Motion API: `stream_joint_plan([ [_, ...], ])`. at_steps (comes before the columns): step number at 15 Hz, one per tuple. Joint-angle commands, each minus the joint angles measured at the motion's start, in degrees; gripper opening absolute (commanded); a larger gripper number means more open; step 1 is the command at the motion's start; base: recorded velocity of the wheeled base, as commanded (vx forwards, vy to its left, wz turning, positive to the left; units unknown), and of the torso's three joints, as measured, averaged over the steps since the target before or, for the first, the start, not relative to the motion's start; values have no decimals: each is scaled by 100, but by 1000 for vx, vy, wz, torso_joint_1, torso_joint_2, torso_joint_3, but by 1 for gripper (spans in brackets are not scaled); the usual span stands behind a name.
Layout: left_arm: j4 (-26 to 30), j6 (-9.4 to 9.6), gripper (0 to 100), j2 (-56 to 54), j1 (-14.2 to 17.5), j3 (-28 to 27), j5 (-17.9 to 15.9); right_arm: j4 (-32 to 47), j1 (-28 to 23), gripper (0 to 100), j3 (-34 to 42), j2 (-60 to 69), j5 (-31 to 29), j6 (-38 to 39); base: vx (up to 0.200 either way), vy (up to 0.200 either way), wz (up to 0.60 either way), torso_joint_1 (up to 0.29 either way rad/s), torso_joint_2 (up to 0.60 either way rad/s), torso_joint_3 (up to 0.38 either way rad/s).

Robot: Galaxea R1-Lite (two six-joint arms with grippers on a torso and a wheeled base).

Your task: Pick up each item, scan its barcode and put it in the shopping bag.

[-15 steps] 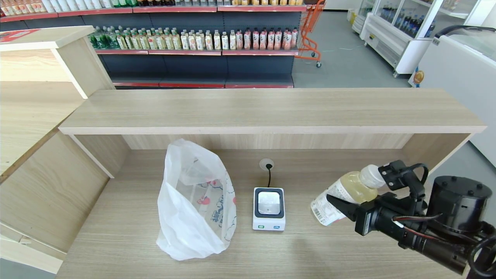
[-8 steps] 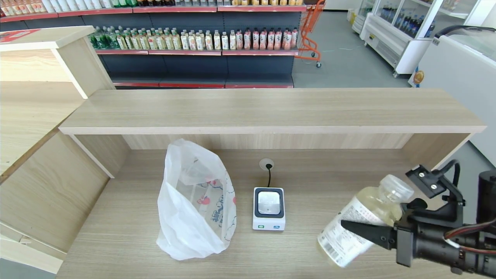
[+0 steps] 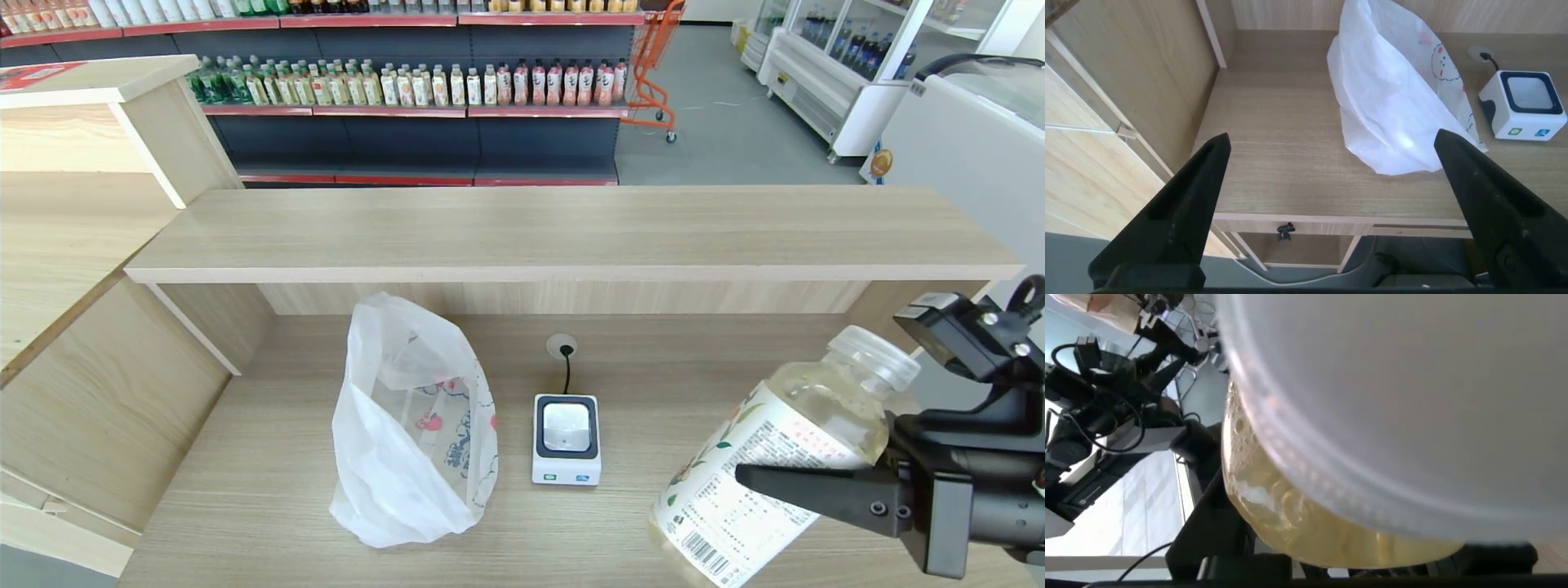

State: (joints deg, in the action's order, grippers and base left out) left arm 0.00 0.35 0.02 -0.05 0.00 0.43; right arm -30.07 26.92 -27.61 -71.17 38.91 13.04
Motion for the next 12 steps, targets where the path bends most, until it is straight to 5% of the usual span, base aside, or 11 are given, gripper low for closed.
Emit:
stream_joint_plan([
  [1, 0, 0, 100, -2, 5, 0, 1, 2, 253, 0, -148, -178, -103, -4, 0, 0, 0, 0, 0, 0],
  [12, 0, 0, 100, -2, 5, 0, 1, -7, 877, 0, -148, -231, -507, 673, 0, 0, 0, 0, 0, 0],
])
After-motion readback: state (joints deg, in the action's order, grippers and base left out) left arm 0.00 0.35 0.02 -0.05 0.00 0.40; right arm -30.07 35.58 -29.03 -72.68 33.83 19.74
